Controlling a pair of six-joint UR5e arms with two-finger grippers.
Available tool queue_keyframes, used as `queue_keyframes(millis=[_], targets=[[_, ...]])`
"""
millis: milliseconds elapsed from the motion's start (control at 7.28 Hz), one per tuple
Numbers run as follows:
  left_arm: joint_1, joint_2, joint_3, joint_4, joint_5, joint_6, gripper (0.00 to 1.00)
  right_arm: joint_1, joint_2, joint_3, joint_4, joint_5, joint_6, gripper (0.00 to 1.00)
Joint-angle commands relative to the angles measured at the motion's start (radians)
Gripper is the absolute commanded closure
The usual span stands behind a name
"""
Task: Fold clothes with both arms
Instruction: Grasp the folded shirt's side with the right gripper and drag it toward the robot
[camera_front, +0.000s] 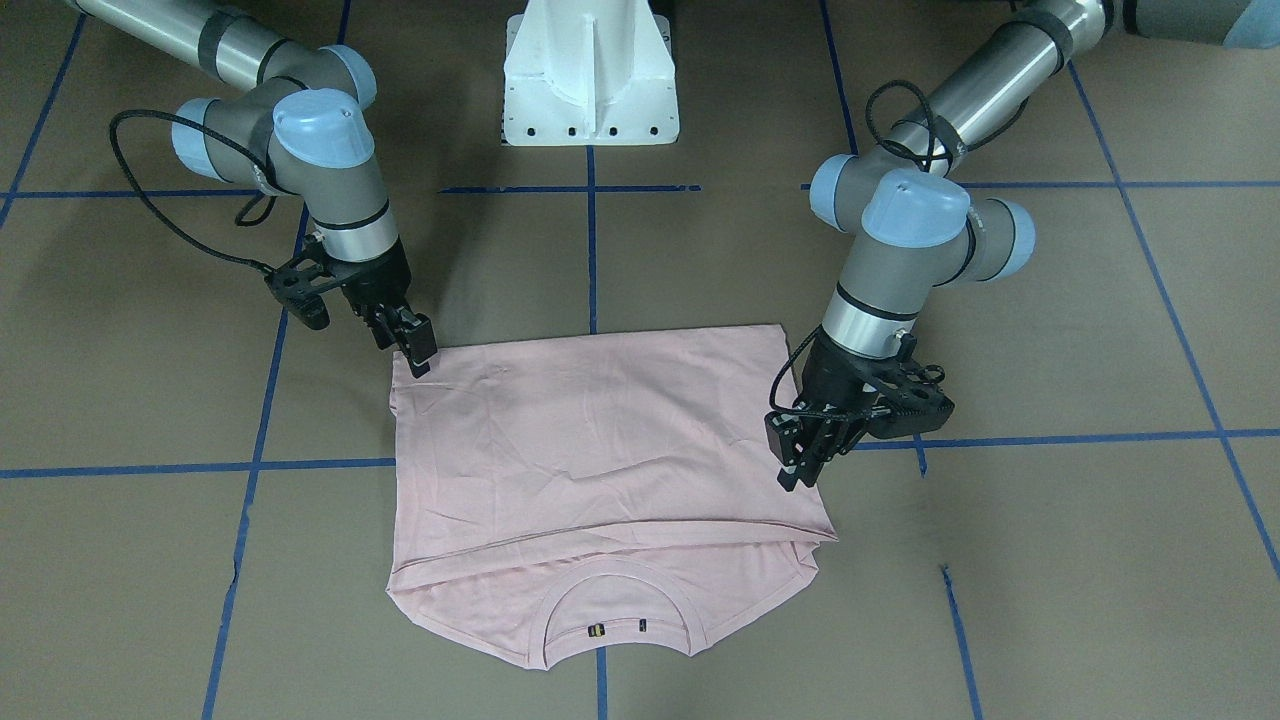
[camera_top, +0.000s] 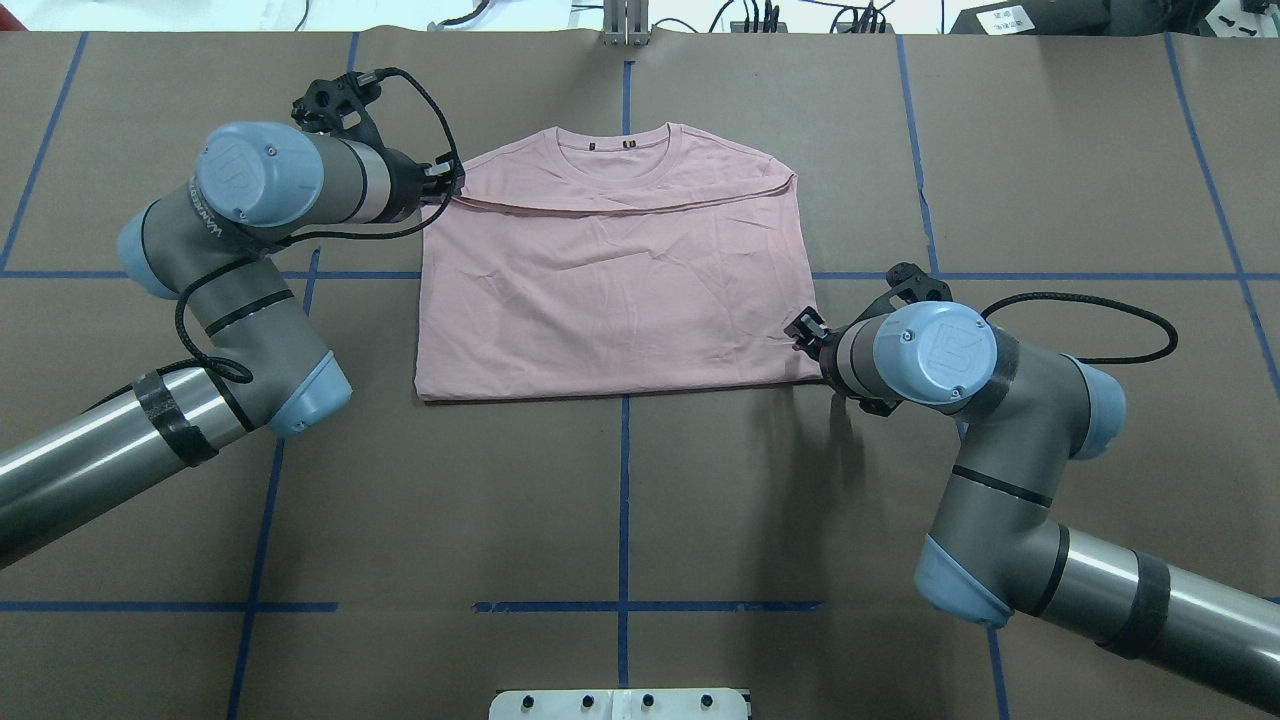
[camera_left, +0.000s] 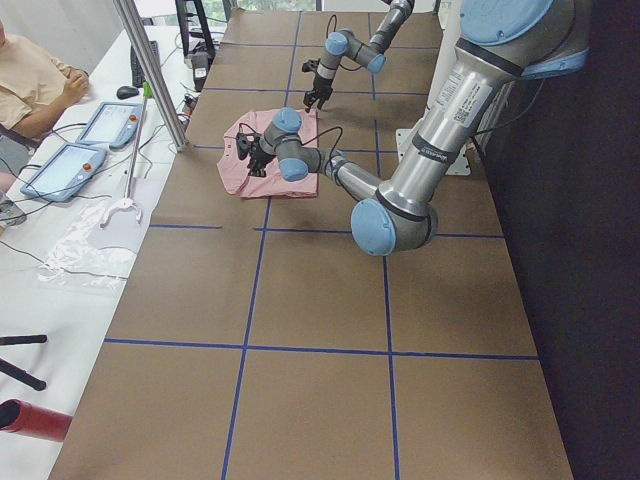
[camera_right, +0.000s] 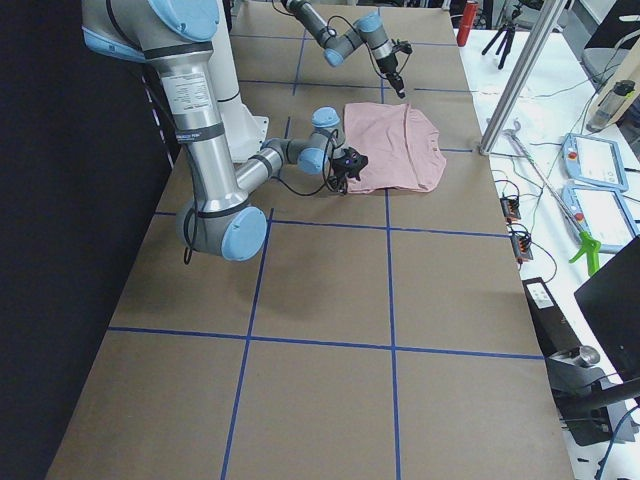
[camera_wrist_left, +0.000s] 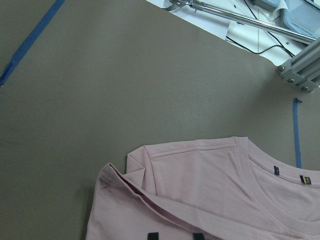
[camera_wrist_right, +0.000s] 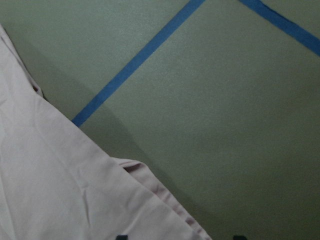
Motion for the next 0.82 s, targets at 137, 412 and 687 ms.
queue_keyframes(millis=[137,412,687], targets=[[0.000,0.001,0.000,0.001,0.001,0.000,0.66,0.000,-0.006,-0.002,-0.001,-0.002,0.002,1.00],[-0.002,0.003,0.000,0.001,0.001,0.001,0.66,0.000,-0.005,0.004,-0.001,-0.003,0.003,1.00],[-0.002,0.001,-0.001,0.001,0.001,-0.002,0.66,0.000,-0.029,0.050,-0.010,0.003,0.003,1.00]])
